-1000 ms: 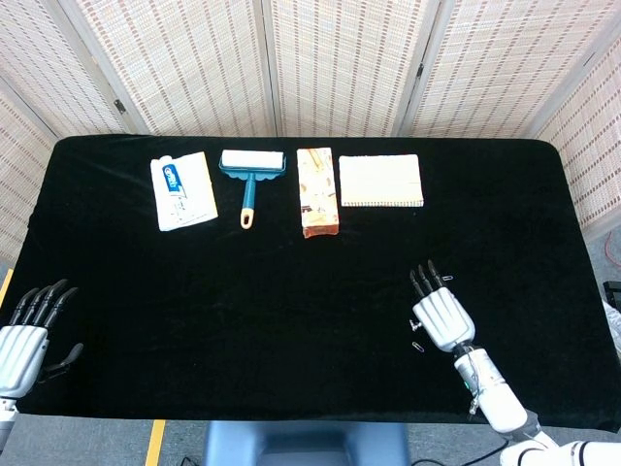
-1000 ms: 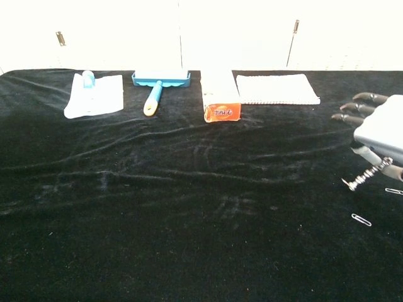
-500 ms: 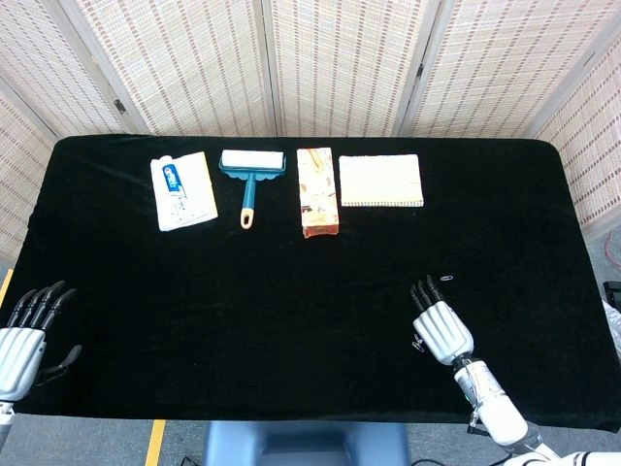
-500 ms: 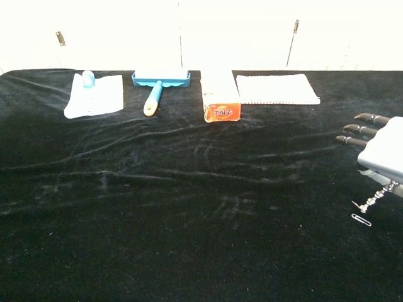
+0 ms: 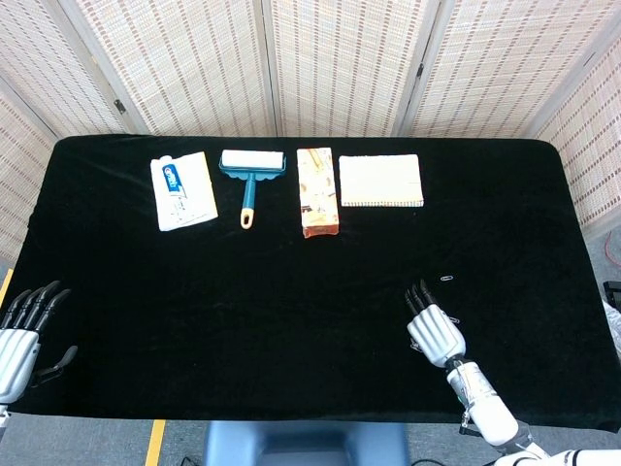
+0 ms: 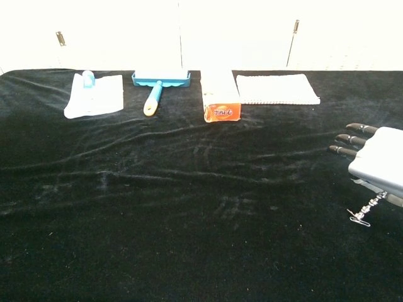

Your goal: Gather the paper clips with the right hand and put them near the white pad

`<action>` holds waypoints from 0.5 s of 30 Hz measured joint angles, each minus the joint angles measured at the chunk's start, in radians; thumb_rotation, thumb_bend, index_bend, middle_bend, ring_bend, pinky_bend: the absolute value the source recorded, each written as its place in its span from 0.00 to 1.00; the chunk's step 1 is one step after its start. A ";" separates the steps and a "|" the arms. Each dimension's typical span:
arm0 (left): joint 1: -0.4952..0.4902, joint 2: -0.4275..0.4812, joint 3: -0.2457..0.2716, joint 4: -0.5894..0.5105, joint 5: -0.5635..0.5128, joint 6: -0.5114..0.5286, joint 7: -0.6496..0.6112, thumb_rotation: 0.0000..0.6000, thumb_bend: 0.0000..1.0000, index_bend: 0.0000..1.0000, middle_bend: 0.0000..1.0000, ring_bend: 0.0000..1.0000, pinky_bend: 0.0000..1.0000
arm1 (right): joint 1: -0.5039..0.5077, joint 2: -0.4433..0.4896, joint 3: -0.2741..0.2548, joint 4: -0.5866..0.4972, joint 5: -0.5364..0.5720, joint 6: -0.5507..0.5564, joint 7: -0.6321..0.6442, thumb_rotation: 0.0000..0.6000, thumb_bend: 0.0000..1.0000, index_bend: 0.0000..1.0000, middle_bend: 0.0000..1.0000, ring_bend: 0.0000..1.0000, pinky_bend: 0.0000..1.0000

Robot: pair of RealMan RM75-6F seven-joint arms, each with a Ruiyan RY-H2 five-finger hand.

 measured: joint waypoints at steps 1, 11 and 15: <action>0.001 0.000 0.000 0.001 0.001 0.002 -0.002 1.00 0.39 0.00 0.00 0.00 0.00 | 0.000 -0.001 0.000 -0.001 0.001 0.000 -0.002 1.00 0.45 0.83 0.11 0.00 0.00; 0.002 -0.001 0.000 0.001 0.003 0.003 0.001 1.00 0.39 0.00 0.00 0.00 0.00 | -0.002 0.009 0.001 -0.008 -0.009 0.009 0.014 1.00 0.45 0.83 0.11 0.00 0.00; 0.002 -0.003 -0.002 -0.002 -0.001 0.000 0.008 1.00 0.39 0.00 0.00 0.00 0.00 | -0.004 0.021 0.005 -0.010 -0.027 0.014 0.038 1.00 0.45 0.83 0.11 0.00 0.00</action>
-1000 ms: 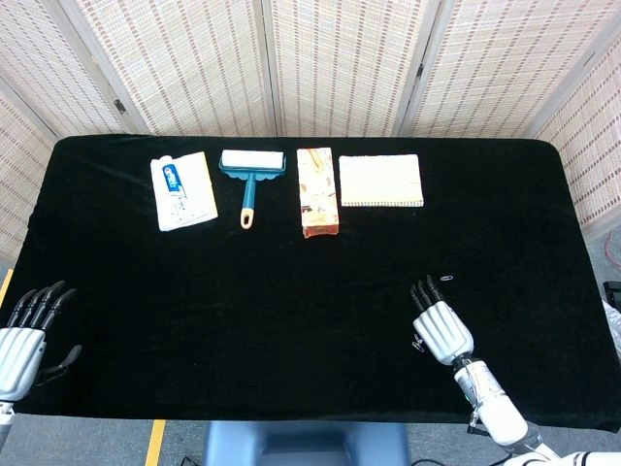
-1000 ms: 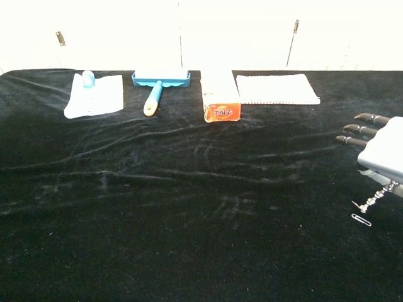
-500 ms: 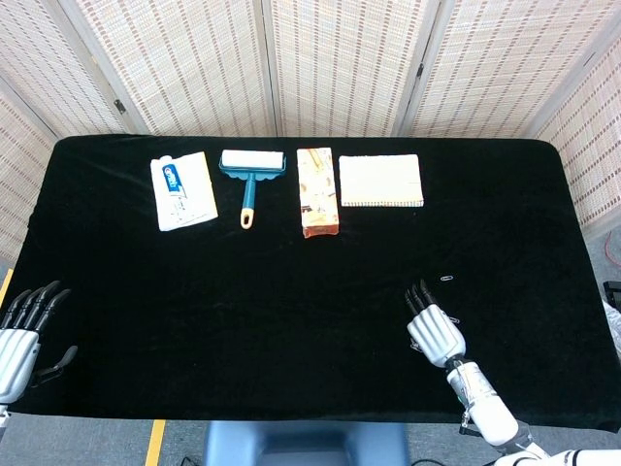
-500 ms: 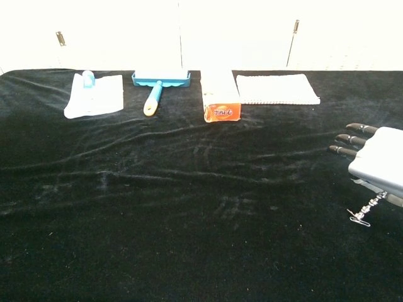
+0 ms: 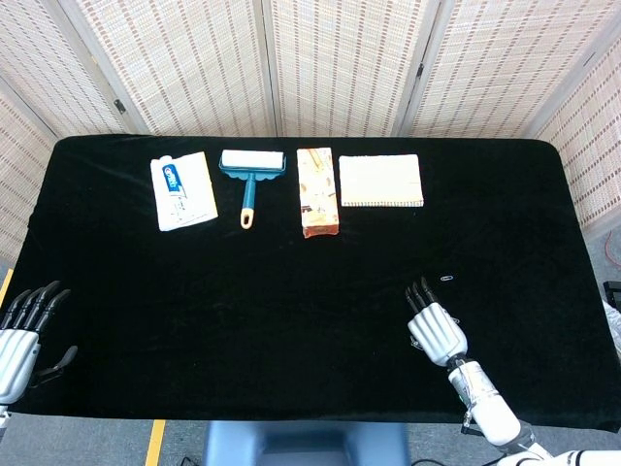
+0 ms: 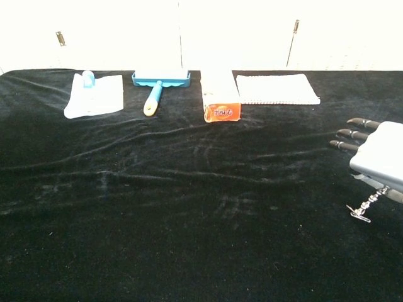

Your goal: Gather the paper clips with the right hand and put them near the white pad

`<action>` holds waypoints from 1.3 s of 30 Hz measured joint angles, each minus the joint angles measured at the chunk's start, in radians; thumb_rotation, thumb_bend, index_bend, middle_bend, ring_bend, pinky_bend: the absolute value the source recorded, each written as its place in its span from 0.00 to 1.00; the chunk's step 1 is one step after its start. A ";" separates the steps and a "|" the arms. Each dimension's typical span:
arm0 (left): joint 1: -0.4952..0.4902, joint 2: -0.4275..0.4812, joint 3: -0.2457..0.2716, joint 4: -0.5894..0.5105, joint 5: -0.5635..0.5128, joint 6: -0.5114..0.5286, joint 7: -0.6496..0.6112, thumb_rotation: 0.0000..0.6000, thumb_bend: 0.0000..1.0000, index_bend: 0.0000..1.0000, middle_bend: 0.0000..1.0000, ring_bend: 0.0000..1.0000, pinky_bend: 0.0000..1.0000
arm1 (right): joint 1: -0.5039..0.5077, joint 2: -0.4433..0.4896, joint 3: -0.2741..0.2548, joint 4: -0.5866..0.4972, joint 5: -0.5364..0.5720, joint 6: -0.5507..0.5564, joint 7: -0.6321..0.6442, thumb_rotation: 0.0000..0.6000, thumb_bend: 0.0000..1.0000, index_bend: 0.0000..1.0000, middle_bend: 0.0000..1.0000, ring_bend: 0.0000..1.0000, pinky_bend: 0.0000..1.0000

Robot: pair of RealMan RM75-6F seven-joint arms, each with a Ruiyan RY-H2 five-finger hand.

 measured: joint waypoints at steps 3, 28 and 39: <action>0.000 -0.002 -0.001 -0.002 -0.003 -0.001 0.007 1.00 0.39 0.00 0.00 0.00 0.00 | -0.002 0.010 0.002 -0.001 -0.013 0.004 0.014 1.00 0.45 0.83 0.11 0.00 0.00; -0.021 -0.025 -0.007 -0.014 -0.023 -0.050 0.079 1.00 0.39 0.00 0.00 0.00 0.00 | -0.068 0.078 0.046 0.171 -0.023 0.040 0.226 1.00 0.45 0.88 0.12 0.01 0.00; -0.025 -0.023 -0.013 -0.013 -0.037 -0.058 0.072 1.00 0.39 0.00 0.00 0.00 0.00 | -0.067 0.083 0.062 0.183 -0.023 0.003 0.216 1.00 0.45 0.88 0.12 0.01 0.00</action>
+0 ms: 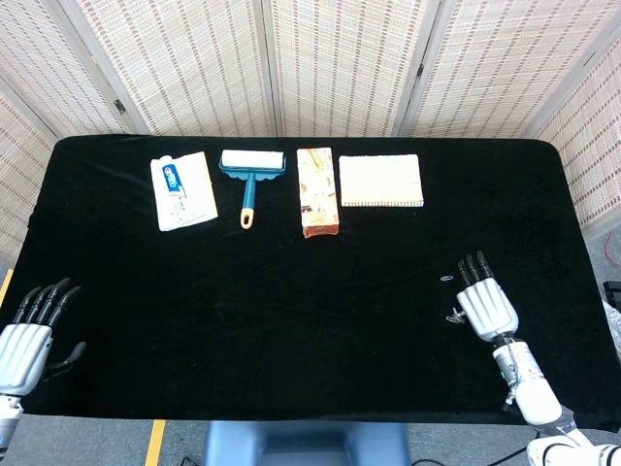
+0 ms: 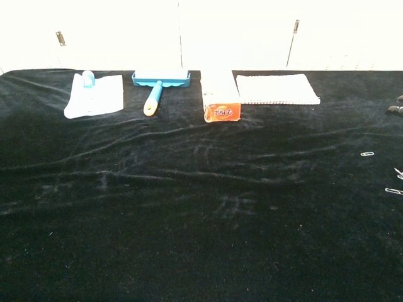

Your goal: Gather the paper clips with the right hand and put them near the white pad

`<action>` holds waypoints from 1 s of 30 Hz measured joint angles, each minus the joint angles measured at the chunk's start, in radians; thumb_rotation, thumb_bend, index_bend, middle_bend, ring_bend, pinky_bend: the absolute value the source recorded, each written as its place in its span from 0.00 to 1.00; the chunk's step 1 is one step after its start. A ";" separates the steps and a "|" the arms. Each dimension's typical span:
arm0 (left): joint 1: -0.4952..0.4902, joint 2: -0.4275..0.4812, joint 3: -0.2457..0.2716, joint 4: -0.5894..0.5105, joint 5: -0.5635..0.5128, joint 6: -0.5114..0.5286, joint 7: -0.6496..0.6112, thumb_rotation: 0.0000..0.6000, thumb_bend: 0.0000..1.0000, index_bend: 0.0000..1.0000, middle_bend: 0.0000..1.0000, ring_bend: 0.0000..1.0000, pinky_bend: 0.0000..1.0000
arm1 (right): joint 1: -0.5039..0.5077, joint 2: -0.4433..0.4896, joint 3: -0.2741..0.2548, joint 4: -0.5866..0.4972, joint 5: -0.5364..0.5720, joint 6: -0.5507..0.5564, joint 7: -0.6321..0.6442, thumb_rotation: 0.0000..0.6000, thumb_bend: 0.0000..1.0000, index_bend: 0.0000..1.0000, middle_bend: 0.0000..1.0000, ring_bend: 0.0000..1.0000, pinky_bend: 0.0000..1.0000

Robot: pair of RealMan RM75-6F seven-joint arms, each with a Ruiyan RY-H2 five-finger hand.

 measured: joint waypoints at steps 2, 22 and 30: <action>0.000 0.000 0.001 0.000 0.002 0.001 -0.001 1.00 0.39 0.00 0.00 0.00 0.00 | 0.000 0.005 -0.001 -0.014 0.011 -0.001 -0.028 1.00 0.45 0.88 0.12 0.01 0.00; 0.002 0.015 0.005 0.010 0.012 0.010 -0.043 1.00 0.39 0.00 0.00 0.00 0.00 | 0.062 -0.040 0.014 -0.045 0.212 -0.047 -0.253 1.00 0.45 0.88 0.12 0.01 0.00; 0.008 0.017 0.005 0.013 0.014 0.023 -0.052 1.00 0.39 0.00 0.00 0.00 0.00 | 0.078 -0.051 0.009 -0.045 0.244 -0.045 -0.269 1.00 0.45 0.88 0.12 0.01 0.00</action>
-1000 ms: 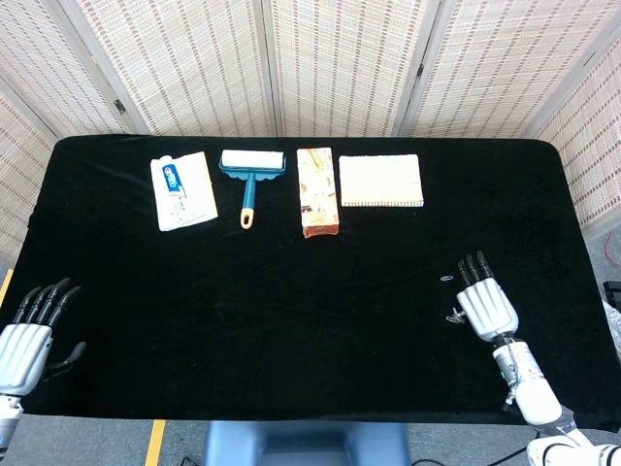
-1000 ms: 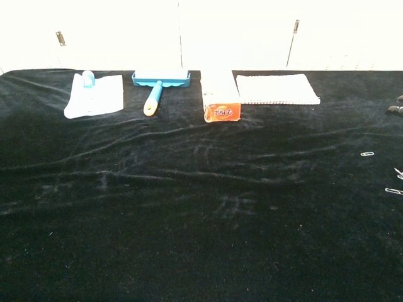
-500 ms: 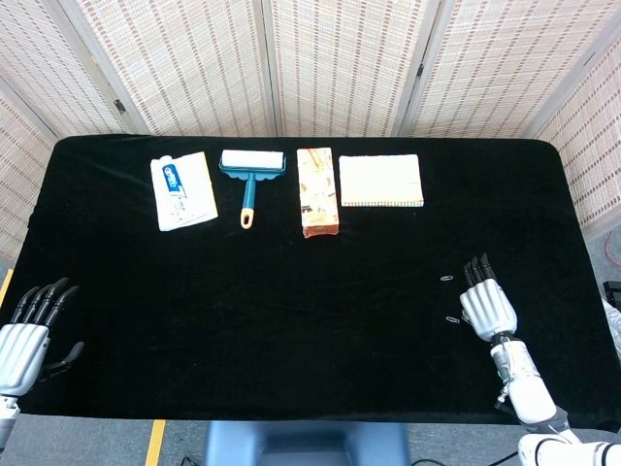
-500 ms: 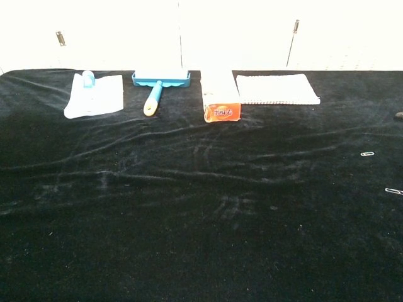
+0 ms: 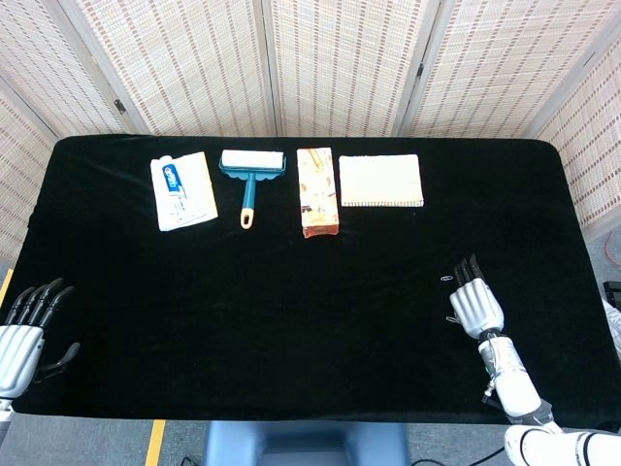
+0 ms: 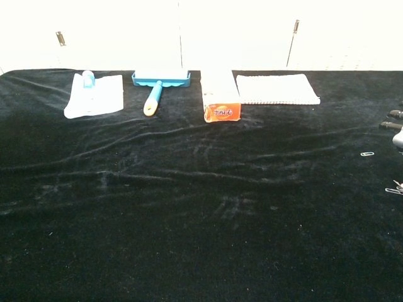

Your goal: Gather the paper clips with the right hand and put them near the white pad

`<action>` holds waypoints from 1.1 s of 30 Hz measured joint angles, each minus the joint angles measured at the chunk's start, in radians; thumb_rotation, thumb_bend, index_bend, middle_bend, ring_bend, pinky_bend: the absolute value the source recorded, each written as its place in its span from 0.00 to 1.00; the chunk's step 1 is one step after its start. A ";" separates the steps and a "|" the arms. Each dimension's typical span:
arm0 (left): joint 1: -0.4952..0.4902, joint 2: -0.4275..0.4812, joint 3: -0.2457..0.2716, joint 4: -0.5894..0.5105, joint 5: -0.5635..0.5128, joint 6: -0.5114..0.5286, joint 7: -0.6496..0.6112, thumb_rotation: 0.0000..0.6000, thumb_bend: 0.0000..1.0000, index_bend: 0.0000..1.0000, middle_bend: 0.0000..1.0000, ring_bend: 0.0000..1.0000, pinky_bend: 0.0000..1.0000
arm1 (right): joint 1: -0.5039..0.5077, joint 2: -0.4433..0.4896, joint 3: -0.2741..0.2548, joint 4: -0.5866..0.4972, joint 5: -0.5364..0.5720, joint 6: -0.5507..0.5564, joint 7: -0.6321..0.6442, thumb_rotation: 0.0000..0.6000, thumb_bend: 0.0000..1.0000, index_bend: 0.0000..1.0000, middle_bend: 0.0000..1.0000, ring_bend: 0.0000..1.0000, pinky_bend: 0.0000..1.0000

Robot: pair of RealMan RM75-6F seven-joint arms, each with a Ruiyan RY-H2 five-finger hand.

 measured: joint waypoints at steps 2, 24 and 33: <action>0.000 0.000 0.001 0.000 0.001 -0.001 0.000 1.00 0.39 0.00 0.00 0.00 0.00 | 0.003 0.000 -0.002 -0.003 0.010 0.001 -0.003 1.00 0.45 0.88 0.12 0.01 0.00; 0.015 0.006 0.001 0.009 0.006 0.026 -0.025 1.00 0.39 0.00 0.00 0.00 0.00 | 0.054 0.000 -0.031 -0.024 0.092 -0.007 -0.011 1.00 0.45 0.88 0.13 0.02 0.00; 0.015 0.005 0.000 0.009 0.005 0.024 -0.024 1.00 0.39 0.00 0.00 0.00 0.00 | 0.067 0.002 -0.038 -0.024 0.120 -0.002 -0.013 1.00 0.45 0.88 0.13 0.01 0.00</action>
